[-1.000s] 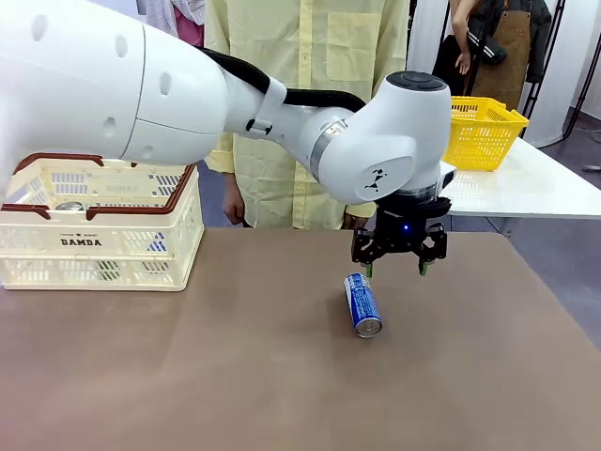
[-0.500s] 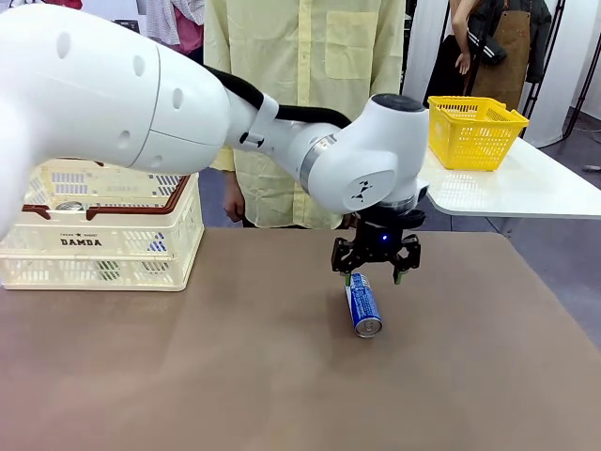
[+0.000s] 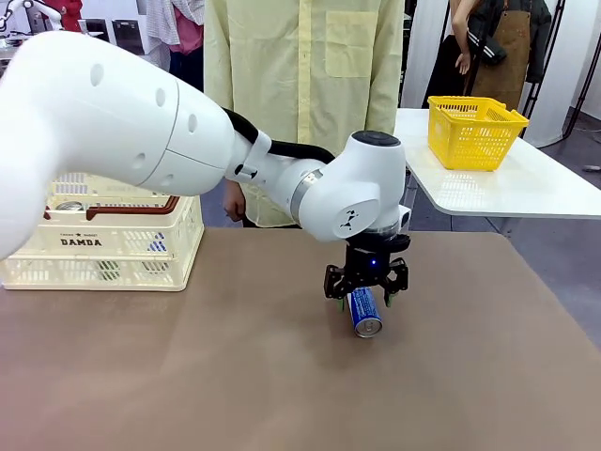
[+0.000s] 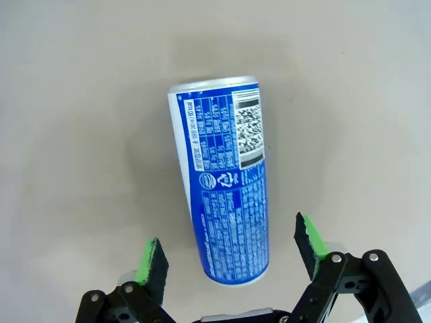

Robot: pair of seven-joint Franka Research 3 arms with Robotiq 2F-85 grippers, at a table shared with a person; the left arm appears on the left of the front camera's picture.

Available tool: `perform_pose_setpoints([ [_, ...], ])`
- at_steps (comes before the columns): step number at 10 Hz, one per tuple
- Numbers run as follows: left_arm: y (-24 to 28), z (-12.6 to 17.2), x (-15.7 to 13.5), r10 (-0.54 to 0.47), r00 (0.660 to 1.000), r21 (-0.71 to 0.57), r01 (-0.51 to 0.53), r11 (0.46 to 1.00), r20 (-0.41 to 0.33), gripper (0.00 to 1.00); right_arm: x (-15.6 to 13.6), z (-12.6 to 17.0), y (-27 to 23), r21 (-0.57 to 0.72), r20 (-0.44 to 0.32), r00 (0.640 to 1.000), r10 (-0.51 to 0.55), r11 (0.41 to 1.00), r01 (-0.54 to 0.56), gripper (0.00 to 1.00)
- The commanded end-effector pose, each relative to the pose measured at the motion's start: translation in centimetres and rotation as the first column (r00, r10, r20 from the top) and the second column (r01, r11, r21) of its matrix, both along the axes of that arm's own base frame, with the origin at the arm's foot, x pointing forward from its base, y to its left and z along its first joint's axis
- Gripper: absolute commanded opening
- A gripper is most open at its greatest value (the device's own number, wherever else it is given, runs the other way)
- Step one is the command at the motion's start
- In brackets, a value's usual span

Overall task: Place the drinks into the Shopping basket.
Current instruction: Pick up one drink and place it into the Shopping basket.

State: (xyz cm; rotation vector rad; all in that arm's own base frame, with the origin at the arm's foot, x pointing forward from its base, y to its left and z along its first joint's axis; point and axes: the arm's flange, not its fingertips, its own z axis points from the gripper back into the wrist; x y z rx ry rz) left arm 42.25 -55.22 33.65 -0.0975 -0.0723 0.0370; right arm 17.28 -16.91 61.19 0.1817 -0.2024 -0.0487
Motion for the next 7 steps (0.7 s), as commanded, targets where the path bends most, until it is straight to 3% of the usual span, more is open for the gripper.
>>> perform_pose_setpoints([
  [1, 0.6, -0.7, 0.0, 0.034, 0.999, 0.016, -0.034, 0.999, 0.031, 1.0, 0.1, 0.0, 0.2, -0.004, 0.003, 1.0, 0.001, 1.0, -0.001, 1.0],
  [7, 0.5, -3.0, 1.1, 0.049, 0.999, 0.042, -0.05, 0.998, 0.016, 1.0, 0.1, 0.0, 0.2, -0.004, 0.003, 1.0, 0.001, 1.0, -0.001, 1.0],
])
